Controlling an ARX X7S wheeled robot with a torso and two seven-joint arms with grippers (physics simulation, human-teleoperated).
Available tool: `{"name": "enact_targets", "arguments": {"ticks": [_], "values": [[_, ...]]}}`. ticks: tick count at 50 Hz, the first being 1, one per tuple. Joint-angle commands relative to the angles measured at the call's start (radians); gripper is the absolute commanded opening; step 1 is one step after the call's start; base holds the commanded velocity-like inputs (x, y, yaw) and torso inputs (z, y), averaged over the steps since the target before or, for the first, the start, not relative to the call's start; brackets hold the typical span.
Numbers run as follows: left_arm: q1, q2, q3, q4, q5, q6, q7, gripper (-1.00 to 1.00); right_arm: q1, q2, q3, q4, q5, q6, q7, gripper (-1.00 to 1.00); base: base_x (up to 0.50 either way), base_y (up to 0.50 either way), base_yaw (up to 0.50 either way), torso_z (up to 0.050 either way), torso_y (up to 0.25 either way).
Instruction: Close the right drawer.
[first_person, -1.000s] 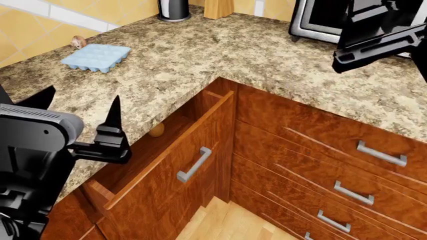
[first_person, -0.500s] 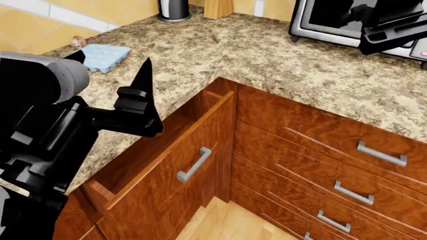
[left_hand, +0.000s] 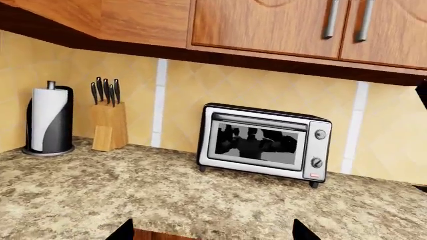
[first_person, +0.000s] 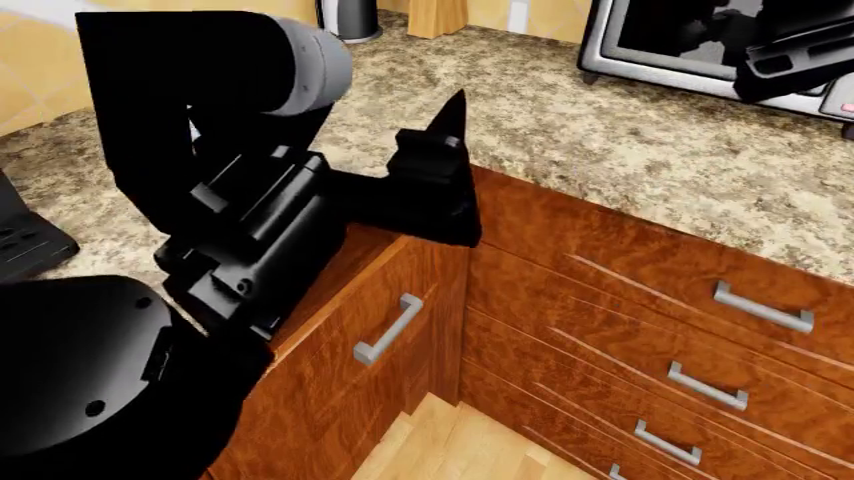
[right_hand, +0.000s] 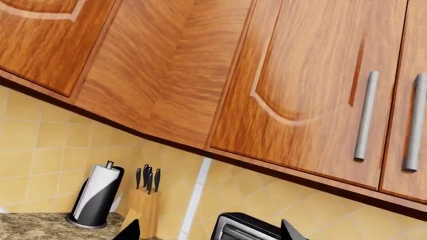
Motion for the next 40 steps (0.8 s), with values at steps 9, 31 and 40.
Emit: {"name": "enact_targets", "arguments": {"ticks": [9,31,40], "values": [[0.129,0.137,0.166,-0.132,0.238,0.028,0.178,1.0,0.015,0.031,0.02,-0.009,0.018,0.029,0.004,1.0,0.0,0.0,0.0,0.0,0.0],[0.39,0.125,0.338,-0.218,0.601,0.233,0.48,1.0,0.001,0.022,0.026,-0.009,0.025,0.039,0.003,1.0,0.0,0.0,0.0,0.0,0.0],[0.464,0.116,0.388,-0.253,0.699,0.304,0.531,1.0,-0.005,0.021,0.028,-0.003,0.023,0.038,0.001,1.0,0.0,0.0,0.0,0.0,0.0]]}}
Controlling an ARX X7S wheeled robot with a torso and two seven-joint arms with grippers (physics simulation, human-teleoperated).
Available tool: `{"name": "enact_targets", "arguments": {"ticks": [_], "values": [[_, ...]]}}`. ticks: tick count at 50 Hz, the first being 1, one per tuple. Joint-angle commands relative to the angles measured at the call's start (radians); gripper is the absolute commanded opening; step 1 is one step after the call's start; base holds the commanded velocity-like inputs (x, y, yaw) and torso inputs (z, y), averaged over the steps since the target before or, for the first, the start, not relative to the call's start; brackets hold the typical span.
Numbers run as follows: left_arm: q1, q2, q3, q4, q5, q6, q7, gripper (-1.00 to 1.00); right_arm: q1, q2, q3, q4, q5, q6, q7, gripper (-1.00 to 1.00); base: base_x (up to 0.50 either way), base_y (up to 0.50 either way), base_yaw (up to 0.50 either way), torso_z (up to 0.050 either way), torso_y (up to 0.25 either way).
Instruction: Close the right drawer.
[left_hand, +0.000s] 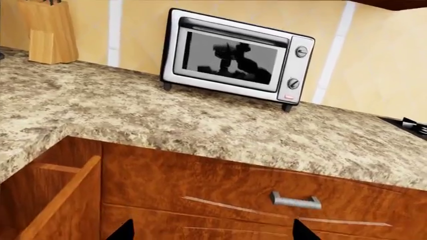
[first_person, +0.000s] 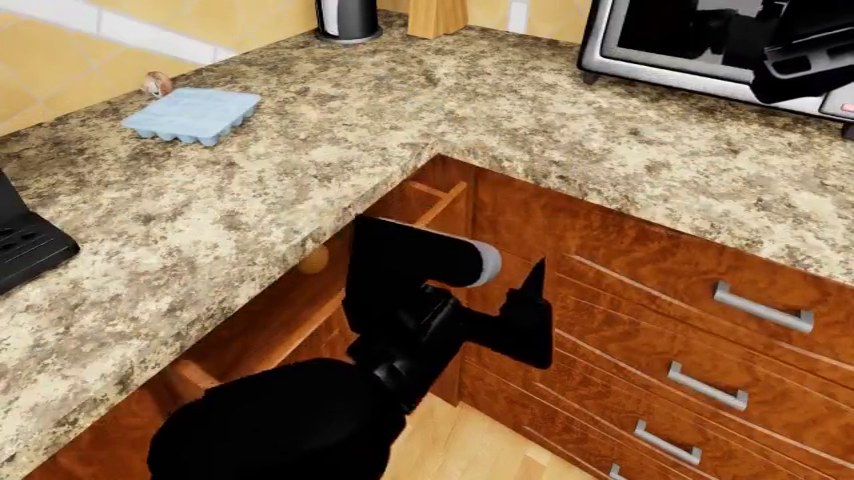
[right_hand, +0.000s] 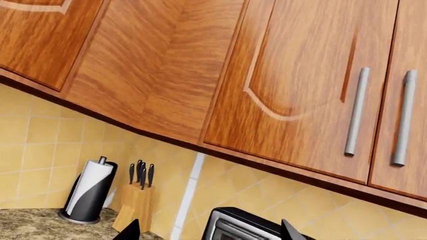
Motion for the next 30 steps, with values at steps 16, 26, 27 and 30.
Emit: {"name": "enact_targets", "arguments": {"ticks": [16,26,27,30], "values": [[0.197,-0.023,0.114,-0.054,0.205,0.177,0.151,1.0,-0.045,0.026,-0.002,-0.004,-0.018,-0.032,-0.003,1.0,0.0,0.0,0.0,0.0,0.0],[0.241,-0.033,0.135,-0.083,0.243,0.218,0.177,1.0,-0.043,0.027,0.006,-0.009,-0.013,-0.026,-0.002,1.0,0.0,0.0,0.0,0.0,0.0],[0.246,-0.034,0.131,-0.088,0.233,0.223,0.186,1.0,-0.043,0.027,0.007,-0.009,-0.012,-0.026,-0.001,1.0,0.0,0.0,0.0,0.0,0.0],[0.258,-0.038,0.133,-0.099,0.241,0.242,0.202,1.0,-0.05,0.027,0.006,-0.007,-0.017,-0.033,-0.001,1.0,0.0,0.0,0.0,0.0,0.0]]}}
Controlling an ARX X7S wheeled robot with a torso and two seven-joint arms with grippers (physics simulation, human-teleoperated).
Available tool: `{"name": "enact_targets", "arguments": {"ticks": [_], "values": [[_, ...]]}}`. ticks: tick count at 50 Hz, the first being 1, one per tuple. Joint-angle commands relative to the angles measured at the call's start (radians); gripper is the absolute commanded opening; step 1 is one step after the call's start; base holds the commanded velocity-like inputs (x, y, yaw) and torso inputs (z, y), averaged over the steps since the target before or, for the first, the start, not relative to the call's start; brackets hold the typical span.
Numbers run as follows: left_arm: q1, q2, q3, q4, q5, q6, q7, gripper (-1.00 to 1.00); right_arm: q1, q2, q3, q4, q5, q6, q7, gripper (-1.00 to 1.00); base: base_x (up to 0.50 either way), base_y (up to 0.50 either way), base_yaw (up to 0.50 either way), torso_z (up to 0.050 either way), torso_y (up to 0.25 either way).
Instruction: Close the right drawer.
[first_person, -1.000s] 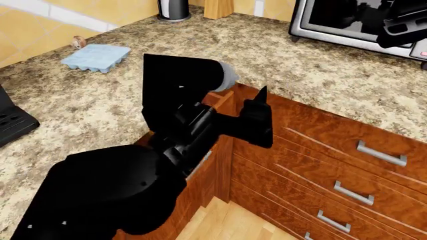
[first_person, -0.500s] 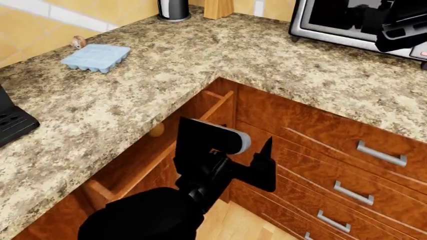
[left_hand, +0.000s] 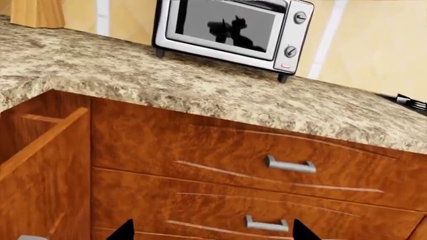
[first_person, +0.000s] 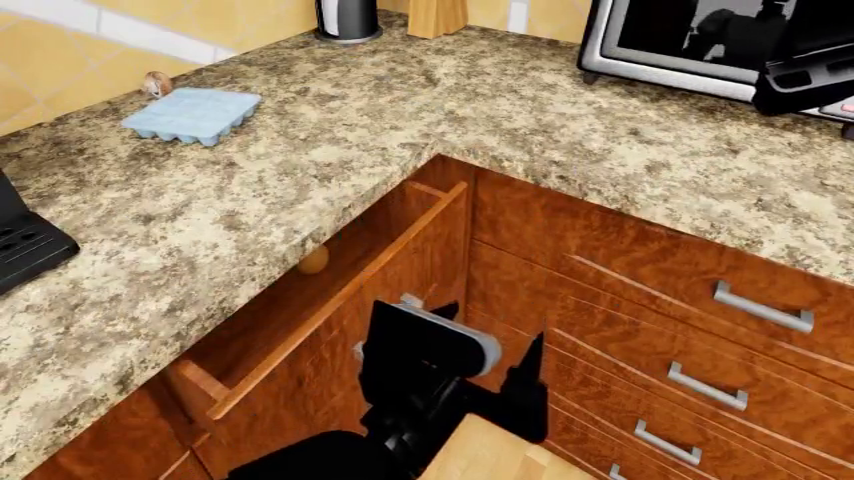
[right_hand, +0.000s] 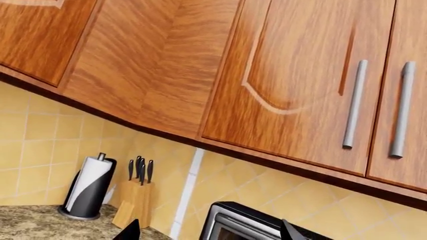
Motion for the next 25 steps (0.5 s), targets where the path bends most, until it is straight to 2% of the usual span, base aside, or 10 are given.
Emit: {"name": "enact_targets", "arguments": {"ticks": [1,6,25], "values": [[0.054,-0.012,0.016,-0.039,0.034,0.062,0.053,1.0,-0.015,0.006,0.001,-0.003,-0.007,-0.012,0.003,1.0,0.0,0.0,0.0,0.0,0.0],[0.092,-0.03,0.039,-0.087,0.085,0.107,0.091,1.0,-0.008,0.009,0.007,-0.007,-0.002,0.0,0.007,1.0,0.0,0.0,0.0,0.0,0.0],[0.153,-0.104,0.013,-0.103,0.072,0.174,0.151,1.0,-0.03,0.01,0.01,-0.01,-0.01,-0.014,0.011,1.0,0.0,0.0,0.0,0.0,0.0]]}}
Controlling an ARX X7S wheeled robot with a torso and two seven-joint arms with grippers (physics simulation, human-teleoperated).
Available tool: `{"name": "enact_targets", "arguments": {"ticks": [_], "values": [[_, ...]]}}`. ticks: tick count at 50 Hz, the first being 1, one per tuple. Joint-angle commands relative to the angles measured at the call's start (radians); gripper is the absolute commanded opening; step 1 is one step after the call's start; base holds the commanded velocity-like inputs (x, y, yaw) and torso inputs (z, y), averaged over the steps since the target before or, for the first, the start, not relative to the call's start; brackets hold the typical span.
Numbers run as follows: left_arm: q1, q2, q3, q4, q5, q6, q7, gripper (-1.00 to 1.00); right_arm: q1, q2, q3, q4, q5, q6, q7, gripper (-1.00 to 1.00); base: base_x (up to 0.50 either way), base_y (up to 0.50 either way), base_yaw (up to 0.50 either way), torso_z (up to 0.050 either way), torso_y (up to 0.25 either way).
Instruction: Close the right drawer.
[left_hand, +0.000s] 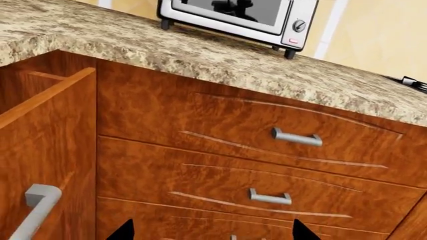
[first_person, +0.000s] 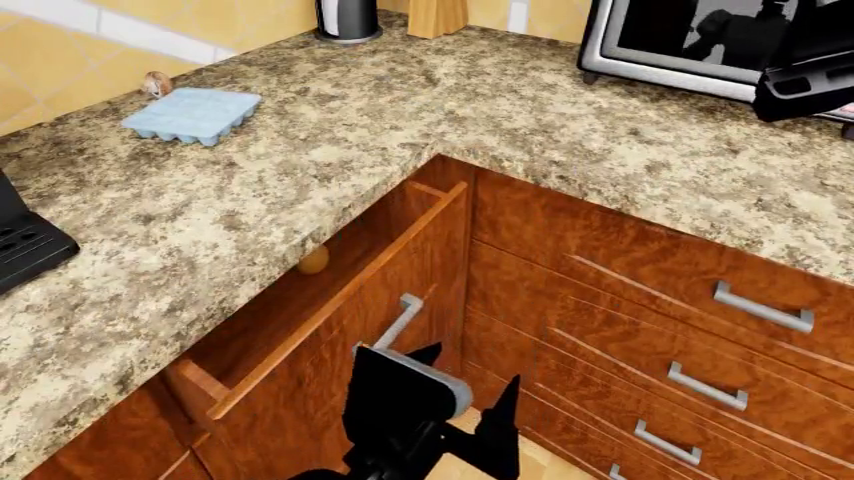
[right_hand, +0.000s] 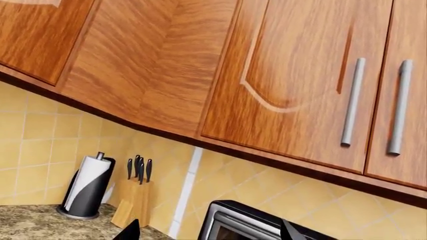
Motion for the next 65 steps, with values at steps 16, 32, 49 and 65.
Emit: {"name": "enact_targets", "arguments": {"ticks": [16,32,49,65], "values": [[0.027,-0.028,-0.037,-0.192,0.039,0.11,0.094,1.0,-0.021,0.005,0.006,-0.004,-0.007,-0.007,0.005,1.0,0.0,0.0,0.0,0.0,0.0],[0.037,-0.031,-0.053,-0.312,0.07,0.169,0.13,1.0,-0.034,0.005,0.01,-0.006,-0.01,-0.014,0.007,1.0,0.0,0.0,0.0,0.0,0.0],[0.009,-0.019,-0.083,-0.427,0.079,0.206,0.149,1.0,-0.042,0.009,0.017,-0.008,-0.012,-0.015,0.006,1.0,0.0,0.0,0.0,0.0,0.0],[-0.019,0.005,-0.11,-0.549,0.086,0.229,0.147,1.0,-0.051,0.005,0.022,-0.009,-0.014,-0.016,0.007,1.0,0.0,0.0,0.0,0.0,0.0]]}}
